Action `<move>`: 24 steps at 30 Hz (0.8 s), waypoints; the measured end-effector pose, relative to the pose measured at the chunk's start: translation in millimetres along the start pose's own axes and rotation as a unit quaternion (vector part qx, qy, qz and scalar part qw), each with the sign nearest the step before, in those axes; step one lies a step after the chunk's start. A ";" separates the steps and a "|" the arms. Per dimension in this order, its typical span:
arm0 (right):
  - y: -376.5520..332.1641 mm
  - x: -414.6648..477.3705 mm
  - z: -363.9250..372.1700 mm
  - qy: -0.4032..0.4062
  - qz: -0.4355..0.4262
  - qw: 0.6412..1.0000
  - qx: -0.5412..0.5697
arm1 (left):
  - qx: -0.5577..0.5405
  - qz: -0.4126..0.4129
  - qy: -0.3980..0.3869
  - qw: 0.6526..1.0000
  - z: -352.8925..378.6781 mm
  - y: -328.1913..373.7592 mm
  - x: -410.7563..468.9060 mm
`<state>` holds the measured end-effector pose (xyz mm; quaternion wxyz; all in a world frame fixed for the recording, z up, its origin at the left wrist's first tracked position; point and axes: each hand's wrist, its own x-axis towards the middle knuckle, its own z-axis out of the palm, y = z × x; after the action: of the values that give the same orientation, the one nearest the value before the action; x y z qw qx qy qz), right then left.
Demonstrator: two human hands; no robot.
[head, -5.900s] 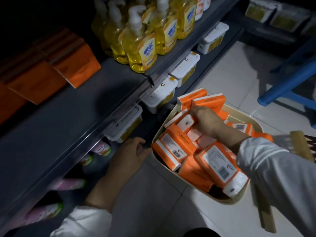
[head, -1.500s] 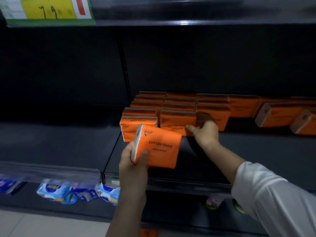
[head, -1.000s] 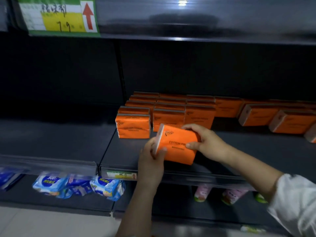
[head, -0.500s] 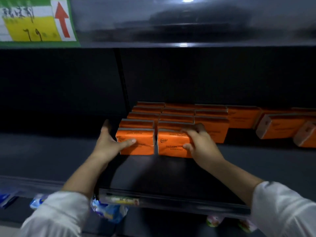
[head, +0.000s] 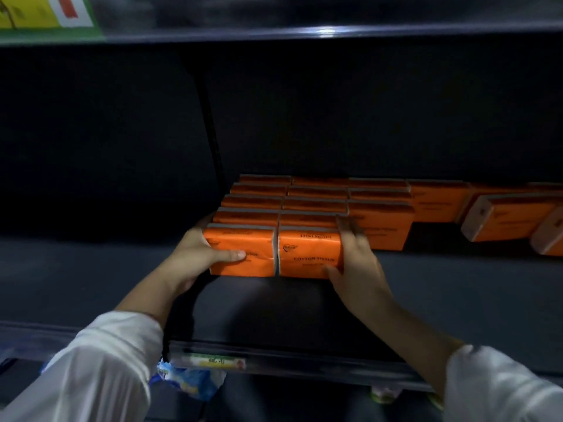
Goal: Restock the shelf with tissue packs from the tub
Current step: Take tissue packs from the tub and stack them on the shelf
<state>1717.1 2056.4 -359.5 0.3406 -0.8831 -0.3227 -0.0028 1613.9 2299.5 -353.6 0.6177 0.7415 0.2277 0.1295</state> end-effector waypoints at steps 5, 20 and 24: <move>-4.8 2.9 2.1 -0.006 0.022 1.000 -0.003 | 0.012 -0.001 0.022 1.000 2.4 -0.4 -0.2; 40.7 -97.1 -93.4 0.049 0.058 0.997 -0.014 | 0.088 0.164 0.278 0.942 61.7 33.1 -94.8; 83.0 -164.7 -127.4 0.061 0.095 0.992 -0.064 | 0.139 0.191 -0.025 0.972 157.8 41.2 -151.7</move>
<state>1661.5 1839.5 -348.4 0.3010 -0.9279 -0.2153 -0.0454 1565.0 2083.3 -332.0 0.4784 0.8527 0.0821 0.1931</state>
